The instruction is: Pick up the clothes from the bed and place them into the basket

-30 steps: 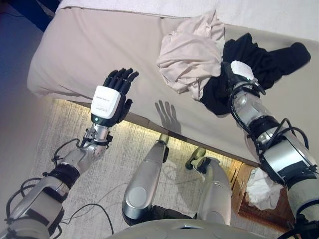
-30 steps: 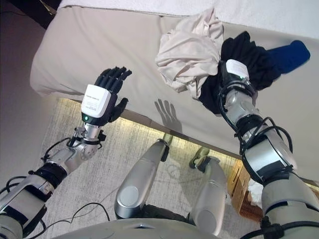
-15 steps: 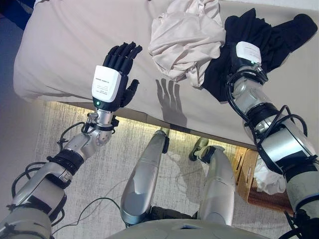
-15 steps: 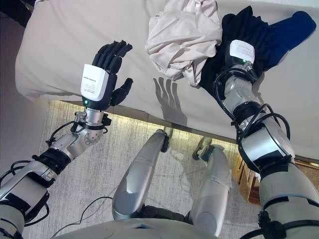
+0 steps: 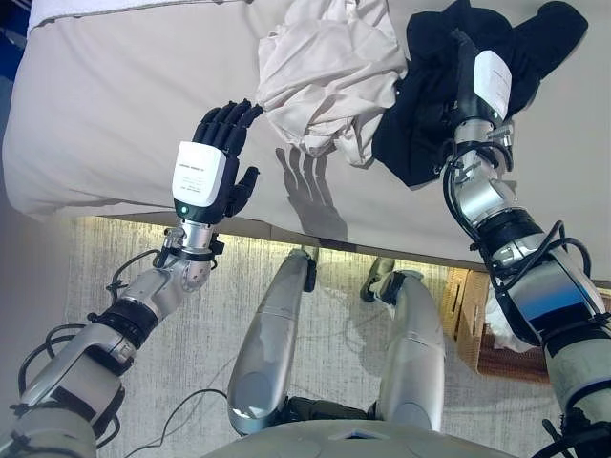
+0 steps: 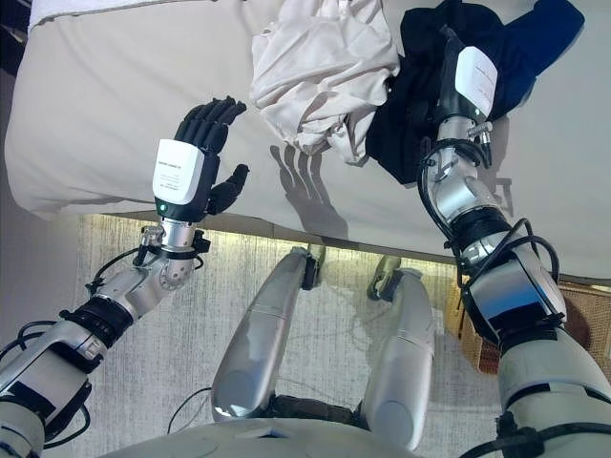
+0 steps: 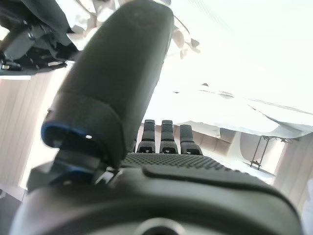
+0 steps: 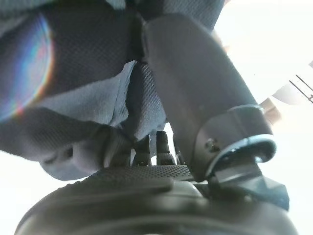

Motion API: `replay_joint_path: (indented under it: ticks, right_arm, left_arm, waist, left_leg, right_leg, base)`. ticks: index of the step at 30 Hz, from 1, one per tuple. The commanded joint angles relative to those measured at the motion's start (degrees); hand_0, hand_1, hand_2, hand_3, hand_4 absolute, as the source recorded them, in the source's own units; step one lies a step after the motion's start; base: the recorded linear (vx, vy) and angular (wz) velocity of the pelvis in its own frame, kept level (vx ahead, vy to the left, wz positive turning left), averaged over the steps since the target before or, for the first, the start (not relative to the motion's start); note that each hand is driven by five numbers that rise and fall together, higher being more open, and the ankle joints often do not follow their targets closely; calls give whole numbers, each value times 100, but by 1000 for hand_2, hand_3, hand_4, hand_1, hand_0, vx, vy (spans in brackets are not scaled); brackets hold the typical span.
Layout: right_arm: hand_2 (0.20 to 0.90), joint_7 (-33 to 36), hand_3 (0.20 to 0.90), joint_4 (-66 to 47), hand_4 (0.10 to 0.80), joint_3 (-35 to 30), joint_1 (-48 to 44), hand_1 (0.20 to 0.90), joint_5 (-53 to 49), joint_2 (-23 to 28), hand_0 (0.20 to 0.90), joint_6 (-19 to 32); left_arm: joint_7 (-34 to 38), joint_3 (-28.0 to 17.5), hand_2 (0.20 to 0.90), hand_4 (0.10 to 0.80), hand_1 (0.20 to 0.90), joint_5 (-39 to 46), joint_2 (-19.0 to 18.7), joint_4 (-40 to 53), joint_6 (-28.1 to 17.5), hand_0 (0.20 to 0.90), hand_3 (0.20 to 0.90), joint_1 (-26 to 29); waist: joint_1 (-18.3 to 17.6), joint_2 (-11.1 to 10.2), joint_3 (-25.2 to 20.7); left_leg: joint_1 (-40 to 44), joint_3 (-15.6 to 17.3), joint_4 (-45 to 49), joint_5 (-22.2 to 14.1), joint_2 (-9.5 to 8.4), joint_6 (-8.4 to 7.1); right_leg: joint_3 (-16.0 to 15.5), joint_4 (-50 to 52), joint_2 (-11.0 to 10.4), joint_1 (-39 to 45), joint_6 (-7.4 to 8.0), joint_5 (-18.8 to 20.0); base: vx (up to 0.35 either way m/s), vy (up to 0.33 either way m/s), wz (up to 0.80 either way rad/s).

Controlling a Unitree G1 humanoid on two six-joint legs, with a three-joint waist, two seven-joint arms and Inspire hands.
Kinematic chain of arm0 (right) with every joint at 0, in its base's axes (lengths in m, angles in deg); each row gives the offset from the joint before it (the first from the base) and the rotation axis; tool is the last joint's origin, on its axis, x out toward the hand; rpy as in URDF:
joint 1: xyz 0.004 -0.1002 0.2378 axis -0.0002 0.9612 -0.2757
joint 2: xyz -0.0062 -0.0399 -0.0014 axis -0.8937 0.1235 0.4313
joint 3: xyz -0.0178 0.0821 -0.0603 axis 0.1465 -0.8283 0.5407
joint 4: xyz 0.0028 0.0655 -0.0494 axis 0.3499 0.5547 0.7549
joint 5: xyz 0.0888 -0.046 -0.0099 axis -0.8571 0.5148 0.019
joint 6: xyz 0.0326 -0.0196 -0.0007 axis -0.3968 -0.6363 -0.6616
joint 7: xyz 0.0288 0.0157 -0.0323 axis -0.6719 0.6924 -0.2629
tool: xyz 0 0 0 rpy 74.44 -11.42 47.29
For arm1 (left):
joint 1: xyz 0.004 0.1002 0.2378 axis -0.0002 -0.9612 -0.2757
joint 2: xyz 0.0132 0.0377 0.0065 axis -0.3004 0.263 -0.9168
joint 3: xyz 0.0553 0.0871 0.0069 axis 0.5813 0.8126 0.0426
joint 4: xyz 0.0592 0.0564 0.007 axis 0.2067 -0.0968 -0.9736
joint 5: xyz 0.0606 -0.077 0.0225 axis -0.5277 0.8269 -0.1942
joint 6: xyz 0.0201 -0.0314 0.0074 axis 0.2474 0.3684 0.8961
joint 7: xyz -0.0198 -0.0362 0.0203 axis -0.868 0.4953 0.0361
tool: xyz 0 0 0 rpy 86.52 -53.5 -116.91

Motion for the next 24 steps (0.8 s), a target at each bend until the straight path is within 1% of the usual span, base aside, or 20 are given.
replay_joint_path:
  ticks: [1, 3, 5, 9, 16, 17, 19, 21, 24]
  right_arm:
    - [900, 105, 900, -196, 800, 84, -283, 900, 471, 701, 900, -114]
    - [900, -136, 900, 40, 800, 238, -375, 900, 623, 708, 900, -321]
    - [900, -538, 900, 321, 800, 466, -489, 900, 623, 731, 900, -548]
    - [900, -931, 900, 649, 800, 826, -736, 900, 535, 769, 900, -589]
    - [900, -1433, 900, 985, 800, 1103, -1254, 900, 583, 692, 900, -642]
    - [900, -1504, 900, 1024, 800, 1139, -1272, 900, 544, 674, 900, -654]
    - [900, -1643, 900, 1108, 800, 1189, -1347, 900, 521, 658, 900, -654]
    - [900, -1936, 900, 1266, 800, 1276, -1474, 900, 440, 614, 900, -724]
    - [900, -2267, 900, 1449, 800, 1336, -1607, 900, 384, 582, 900, -660]
  left_arm:
    - [565, -391, 900, 800, 900, -142, 100, 554, -101, 900, 900, 10]
    - [570, -339, 900, 800, 900, -129, 82, 520, -113, 900, 900, 69]
    - [550, -289, 900, 800, 900, -45, 26, 500, -122, 900, 900, 143]
    - [451, -229, 900, 800, 900, 144, -113, 501, -139, 900, 900, 264]
    - [365, -153, 900, 800, 900, 129, -202, 574, -142, 900, 900, 367]
    - [376, -138, 900, 800, 900, 146, -204, 570, -159, 900, 900, 349]
    - [387, -138, 900, 800, 900, 147, -210, 589, -179, 900, 900, 377]
    - [381, -126, 900, 800, 900, 138, -227, 612, -220, 900, 900, 429]
    - [321, -161, 900, 800, 900, 147, -265, 694, -247, 900, 900, 454]
  waist:
    - [60, 219, -257]
    - [75, 220, -257]
    - [95, 228, -257]
    - [143, 235, -257]
    - [258, 272, -257]
    - [269, 268, -257]
    - [295, 274, -257]
    - [339, 283, -257]
    - [405, 301, -257]
  left_leg:
    - [346, -83, -393, 59, -13, -122]
    - [347, -86, -410, 68, -7, -123]
    - [335, -85, -422, 82, 2, -116]
    - [324, -91, -428, 101, 3, -103]
    - [282, -130, -438, 143, -55, -114]
    - [352, -145, -324, -61, -79, -131]
    - [352, -150, -335, -54, -94, -129]
    - [331, -167, -340, -31, -108, -138]
    - [302, -199, -384, 7, -135, -130]
  right_leg:
    - [-324, 200, 396, 519, -188, -195]
    - [-331, 187, 398, 520, -194, -193]
    - [-337, 186, 402, 508, -205, -189]
    - [-360, 202, 400, 499, -227, -197]
    - [-411, 224, 401, 467, -238, -189]
    - [-343, 335, 408, 527, -171, -364]
    - [-356, 337, 396, 529, -172, -369]
    - [-377, 344, 380, 519, -173, -364]
    - [-413, 348, 367, 492, -176, -363]
  base:
    - [0, 0, 0]
    - [0, 0, 0]
    - [0, 0, 0]
    - [0, 0, 0]
    - [3, -2, 2]
    - [65, -5, 4]
    - [36, -2, 2]
    - [0, 0, 0]
    - [-9, -7, 1]
